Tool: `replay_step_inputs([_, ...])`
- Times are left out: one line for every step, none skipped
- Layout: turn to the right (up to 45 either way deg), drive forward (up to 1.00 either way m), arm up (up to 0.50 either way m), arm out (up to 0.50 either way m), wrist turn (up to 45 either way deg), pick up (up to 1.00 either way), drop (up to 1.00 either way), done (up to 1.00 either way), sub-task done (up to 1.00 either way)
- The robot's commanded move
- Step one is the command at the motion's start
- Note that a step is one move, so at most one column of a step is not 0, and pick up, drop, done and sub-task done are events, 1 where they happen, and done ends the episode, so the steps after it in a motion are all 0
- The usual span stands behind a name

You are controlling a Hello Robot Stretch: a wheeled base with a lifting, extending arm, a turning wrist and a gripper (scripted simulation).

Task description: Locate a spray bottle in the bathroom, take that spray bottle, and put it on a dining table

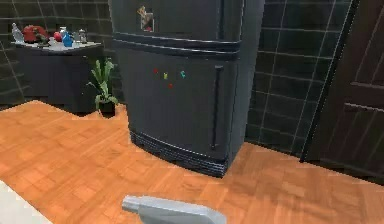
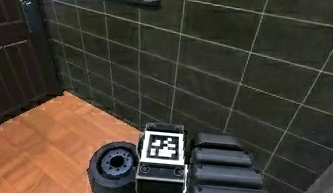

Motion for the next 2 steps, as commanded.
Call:
replay_step_inputs([45.0,0.00,0.00,0.00,0.0,0.00,0.00,0.00,0.00])
replay_step_inputs([45.0,0.00,0.00,0.00,0.0,0.00,0.00,0.00,0.00])
